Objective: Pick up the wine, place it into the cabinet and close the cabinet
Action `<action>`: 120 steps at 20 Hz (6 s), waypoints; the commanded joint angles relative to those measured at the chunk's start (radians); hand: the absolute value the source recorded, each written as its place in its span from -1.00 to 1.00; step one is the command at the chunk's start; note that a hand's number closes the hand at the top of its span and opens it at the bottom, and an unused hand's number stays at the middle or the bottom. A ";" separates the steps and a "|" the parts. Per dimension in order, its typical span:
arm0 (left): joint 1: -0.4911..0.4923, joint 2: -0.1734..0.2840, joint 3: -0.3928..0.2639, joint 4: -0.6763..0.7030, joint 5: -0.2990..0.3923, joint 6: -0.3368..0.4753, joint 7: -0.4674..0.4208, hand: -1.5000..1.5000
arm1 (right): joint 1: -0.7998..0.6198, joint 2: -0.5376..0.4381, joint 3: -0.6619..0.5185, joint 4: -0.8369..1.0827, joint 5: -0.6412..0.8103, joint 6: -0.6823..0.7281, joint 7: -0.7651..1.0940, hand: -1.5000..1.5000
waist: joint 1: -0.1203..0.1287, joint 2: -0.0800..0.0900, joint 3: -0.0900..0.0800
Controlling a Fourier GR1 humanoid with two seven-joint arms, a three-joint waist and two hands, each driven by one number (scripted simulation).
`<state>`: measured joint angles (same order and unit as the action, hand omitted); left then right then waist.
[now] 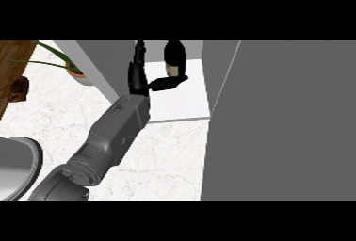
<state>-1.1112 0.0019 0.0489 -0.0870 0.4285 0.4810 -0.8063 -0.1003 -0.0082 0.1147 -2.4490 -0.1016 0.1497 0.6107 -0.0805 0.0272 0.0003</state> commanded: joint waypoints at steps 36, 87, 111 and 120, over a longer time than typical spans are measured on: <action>0.133 -0.002 -0.078 -0.052 0.125 -0.275 -0.085 -1.00 | -0.003 -0.004 0.051 -0.021 -0.013 -0.028 0.023 -1.00 | 0.009 -0.021 -0.001; 1.275 0.427 -0.875 -1.952 0.026 0.181 0.304 -1.00 | 0.103 -0.079 0.029 -0.152 -0.122 0.057 0.144 1.00 | 0.083 -0.031 0.000; 1.528 0.682 -0.308 -2.004 0.364 -0.214 0.227 -1.00 | 0.220 0.008 0.628 -0.172 0.027 0.059 0.199 1.00 | 0.087 -0.036 -0.002; 1.545 0.741 -0.180 -1.983 0.418 -0.317 0.281 -1.00 | 0.091 0.007 0.866 0.004 0.185 -0.219 0.108 1.00 | 0.090 -0.037 -0.003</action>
<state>0.4123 0.7170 -0.1810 -2.0626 0.8221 0.2043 -0.5424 0.0647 -0.0436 0.7507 -2.4669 -0.0050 0.0213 0.7308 0.0043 -0.0088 -0.0021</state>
